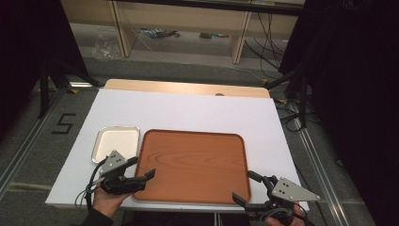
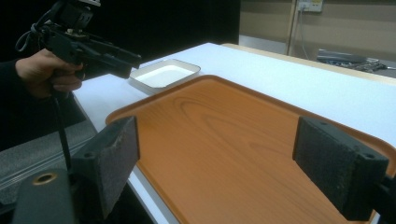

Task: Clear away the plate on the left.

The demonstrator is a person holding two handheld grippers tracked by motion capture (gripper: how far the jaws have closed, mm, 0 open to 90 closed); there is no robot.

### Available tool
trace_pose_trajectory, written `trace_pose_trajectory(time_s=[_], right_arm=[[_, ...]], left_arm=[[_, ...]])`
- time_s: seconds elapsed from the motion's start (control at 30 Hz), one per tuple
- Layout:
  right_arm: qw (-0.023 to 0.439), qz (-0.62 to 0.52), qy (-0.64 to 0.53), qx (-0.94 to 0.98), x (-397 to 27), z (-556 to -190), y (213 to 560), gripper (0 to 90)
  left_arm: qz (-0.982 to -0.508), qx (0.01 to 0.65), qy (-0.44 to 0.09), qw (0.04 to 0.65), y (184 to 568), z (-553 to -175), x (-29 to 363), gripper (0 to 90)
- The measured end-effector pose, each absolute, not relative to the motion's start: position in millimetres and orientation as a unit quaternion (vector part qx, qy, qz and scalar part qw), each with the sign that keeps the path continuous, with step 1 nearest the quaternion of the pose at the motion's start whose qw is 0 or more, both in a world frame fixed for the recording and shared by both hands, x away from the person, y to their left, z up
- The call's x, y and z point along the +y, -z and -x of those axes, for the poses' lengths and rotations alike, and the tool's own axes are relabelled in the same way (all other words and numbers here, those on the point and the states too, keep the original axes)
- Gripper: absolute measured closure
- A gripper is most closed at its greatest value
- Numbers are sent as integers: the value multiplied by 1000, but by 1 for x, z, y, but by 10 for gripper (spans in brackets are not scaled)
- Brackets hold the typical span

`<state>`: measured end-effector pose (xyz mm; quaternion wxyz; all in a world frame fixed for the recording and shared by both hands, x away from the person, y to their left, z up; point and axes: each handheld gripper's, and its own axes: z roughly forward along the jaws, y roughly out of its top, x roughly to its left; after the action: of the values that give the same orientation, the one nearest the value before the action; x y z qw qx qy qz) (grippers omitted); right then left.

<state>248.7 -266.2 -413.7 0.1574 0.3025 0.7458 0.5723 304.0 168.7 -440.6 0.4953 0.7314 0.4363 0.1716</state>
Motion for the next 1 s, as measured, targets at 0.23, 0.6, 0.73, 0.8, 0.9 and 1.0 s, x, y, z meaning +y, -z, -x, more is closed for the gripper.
trace_pose_trajectory(time_s=[0.23, 0.6, 0.73, 0.8, 0.9, 1.0], right_arm=[[182, -287, -564, 753, -266, -249, 412, 159], [167, -287, -571, 751, -265, -249, 413, 159], [155, -293, -570, 752, -264, -248, 413, 159], [170, -277, -571, 754, -265, -250, 413, 159], [168, -279, -573, 752, -264, -249, 413, 159], [175, -282, -570, 751, -265, -248, 413, 158]], left_arm=[[-734, 450, -180, 477, 448, -312, 173, 208], [-731, 452, -189, 474, 449, -317, 180, 208], [-729, 458, -189, 472, 449, -320, 183, 207], [-729, 460, -195, 468, 449, -323, 185, 207], [-728, 464, -209, 460, 449, -326, 191, 207], [-725, 470, -211, 457, 450, -328, 195, 207]])
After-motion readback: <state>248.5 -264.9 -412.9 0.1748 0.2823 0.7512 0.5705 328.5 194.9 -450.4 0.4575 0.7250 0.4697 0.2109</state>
